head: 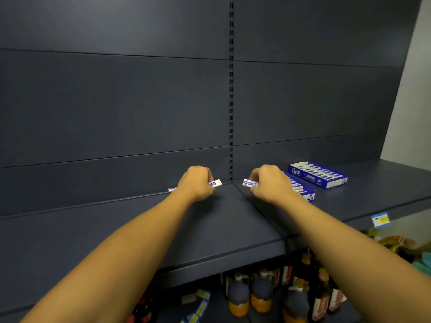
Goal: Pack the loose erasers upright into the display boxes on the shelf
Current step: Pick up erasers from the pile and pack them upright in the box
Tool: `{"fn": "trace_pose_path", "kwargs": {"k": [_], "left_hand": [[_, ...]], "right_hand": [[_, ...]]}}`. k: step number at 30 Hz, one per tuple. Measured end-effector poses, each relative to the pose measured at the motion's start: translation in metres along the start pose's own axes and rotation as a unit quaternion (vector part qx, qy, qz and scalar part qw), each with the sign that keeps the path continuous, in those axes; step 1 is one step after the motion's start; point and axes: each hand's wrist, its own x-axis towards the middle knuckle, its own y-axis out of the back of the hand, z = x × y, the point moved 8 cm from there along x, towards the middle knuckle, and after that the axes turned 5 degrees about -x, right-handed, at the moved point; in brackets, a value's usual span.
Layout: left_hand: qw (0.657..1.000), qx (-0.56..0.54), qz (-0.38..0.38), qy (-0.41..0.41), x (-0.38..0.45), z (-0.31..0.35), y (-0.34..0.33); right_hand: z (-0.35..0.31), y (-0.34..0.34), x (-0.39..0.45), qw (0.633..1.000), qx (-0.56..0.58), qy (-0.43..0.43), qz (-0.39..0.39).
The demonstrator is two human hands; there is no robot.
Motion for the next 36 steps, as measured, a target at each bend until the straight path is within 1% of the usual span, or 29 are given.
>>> {"fn": "trace_pose_path", "kwargs": {"k": [5, 8, 13, 16, 21, 24, 30, 36], "left_hand": [[1.0, -0.023, 0.008, 0.003, 0.005, 0.034, -0.022], [0.999, -0.037, 0.018, -0.003, 0.008, 0.054, -0.035], [0.998, -0.043, 0.028, -0.026, 0.016, 0.087, -0.054], [0.998, -0.048, 0.033, -0.035, 0.025, 0.099, -0.063], [0.997, -0.059, 0.039, -0.042, 0.048, 0.107, -0.075], [0.996, -0.071, 0.042, -0.044, 0.067, 0.11, -0.082], [0.993, -0.086, 0.054, -0.058, 0.107, 0.124, -0.091], [0.991, -0.105, 0.042, -0.069, 0.128, 0.134, -0.103]], "right_hand": [[0.042, 0.009, 0.0, 0.999, 0.037, 0.019, 0.007], [0.064, 0.013, 0.002, 0.998, 0.039, 0.038, 0.021], [0.09, 0.007, 0.006, 0.997, 0.039, 0.069, 0.006], [0.101, 0.004, 0.013, 0.995, 0.047, 0.084, 0.012], [0.117, -0.006, 0.035, 0.994, 0.058, 0.087, 0.018], [0.13, -0.01, 0.054, 0.995, 0.064, 0.073, 0.023], [0.15, -0.018, 0.088, 0.996, 0.051, 0.067, 0.032], [0.177, -0.027, 0.111, 0.995, 0.07, 0.057, 0.048]]}}
